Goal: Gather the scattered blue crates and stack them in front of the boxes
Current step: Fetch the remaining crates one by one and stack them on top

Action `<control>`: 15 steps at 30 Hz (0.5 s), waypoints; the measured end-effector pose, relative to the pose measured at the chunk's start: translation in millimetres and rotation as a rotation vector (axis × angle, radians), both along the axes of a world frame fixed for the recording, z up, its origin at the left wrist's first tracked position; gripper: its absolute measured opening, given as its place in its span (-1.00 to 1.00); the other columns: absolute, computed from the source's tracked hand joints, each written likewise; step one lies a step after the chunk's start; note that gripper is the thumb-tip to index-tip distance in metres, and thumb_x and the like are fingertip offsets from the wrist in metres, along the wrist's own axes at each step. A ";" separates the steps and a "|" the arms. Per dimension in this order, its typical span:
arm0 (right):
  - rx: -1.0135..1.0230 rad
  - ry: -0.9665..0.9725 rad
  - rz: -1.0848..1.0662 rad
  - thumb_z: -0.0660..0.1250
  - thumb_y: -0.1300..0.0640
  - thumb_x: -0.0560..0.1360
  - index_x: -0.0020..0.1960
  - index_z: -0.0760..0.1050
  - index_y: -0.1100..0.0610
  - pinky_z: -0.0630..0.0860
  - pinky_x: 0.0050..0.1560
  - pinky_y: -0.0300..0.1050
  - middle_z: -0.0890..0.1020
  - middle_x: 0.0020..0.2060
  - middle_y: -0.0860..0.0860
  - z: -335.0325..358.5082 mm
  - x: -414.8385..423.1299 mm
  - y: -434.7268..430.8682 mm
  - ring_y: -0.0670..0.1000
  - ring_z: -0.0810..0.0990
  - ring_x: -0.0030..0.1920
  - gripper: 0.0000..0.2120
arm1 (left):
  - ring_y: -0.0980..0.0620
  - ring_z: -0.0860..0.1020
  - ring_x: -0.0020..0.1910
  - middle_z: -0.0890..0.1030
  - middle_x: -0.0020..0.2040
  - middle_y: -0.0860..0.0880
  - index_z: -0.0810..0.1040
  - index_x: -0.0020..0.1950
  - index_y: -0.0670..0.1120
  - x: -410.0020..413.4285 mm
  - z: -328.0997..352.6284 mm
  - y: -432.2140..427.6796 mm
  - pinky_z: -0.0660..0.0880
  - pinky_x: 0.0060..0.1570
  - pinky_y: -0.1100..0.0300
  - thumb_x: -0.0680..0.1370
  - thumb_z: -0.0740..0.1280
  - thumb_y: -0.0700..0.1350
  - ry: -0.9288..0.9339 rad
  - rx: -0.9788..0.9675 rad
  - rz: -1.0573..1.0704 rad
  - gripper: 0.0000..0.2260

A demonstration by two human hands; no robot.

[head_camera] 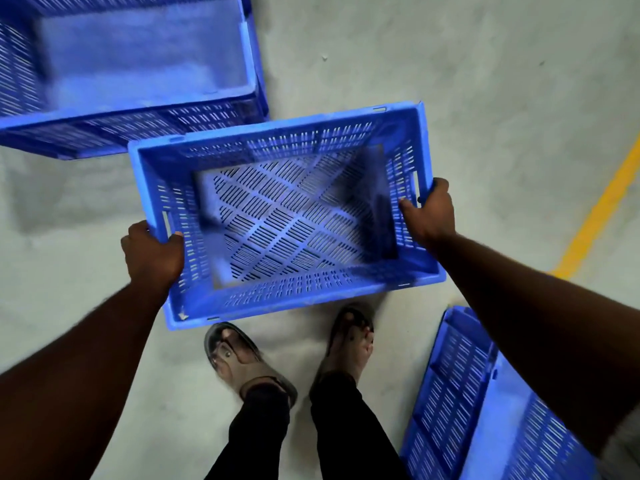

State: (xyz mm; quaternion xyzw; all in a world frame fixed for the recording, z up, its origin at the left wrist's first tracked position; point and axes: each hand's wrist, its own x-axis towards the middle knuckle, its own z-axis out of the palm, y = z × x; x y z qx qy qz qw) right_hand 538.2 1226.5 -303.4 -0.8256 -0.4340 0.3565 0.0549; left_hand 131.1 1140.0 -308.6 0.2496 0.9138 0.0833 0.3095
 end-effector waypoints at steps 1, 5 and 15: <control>0.003 0.017 -0.028 0.36 -0.03 0.42 0.24 0.31 0.20 0.48 0.11 0.11 0.54 0.11 0.20 -3.0 -1.3 4.0 0.26 0.54 0.09 -0.49 | -0.29 0.49 0.23 0.46 0.27 -0.29 0.40 0.34 -0.23 -0.6 -2.7 1.7 0.42 0.28 -0.13 0.47 0.40 -0.02 0.023 0.002 0.009 -0.48; 0.009 0.015 -0.069 0.31 -0.13 0.43 0.33 0.25 0.13 0.45 0.18 0.11 0.51 0.18 0.22 -13.0 -6.2 12.9 0.27 0.52 0.16 -0.42 | -0.32 0.39 0.33 0.38 0.35 -0.29 0.30 0.39 -0.23 11.2 -11.7 8.8 0.32 0.35 -0.14 0.51 0.38 -0.04 0.085 -0.029 0.038 -0.46; 0.001 -0.048 -0.023 0.25 -0.16 0.47 0.40 0.13 0.04 0.38 0.23 0.14 0.43 0.23 0.27 -16.8 -7.9 10.7 0.34 0.48 0.18 -0.39 | -0.27 0.49 0.25 0.46 0.32 -0.19 0.19 0.41 -0.06 15.6 -17.1 12.1 0.38 0.30 -0.14 0.52 0.27 -0.06 -0.025 0.064 0.196 -0.51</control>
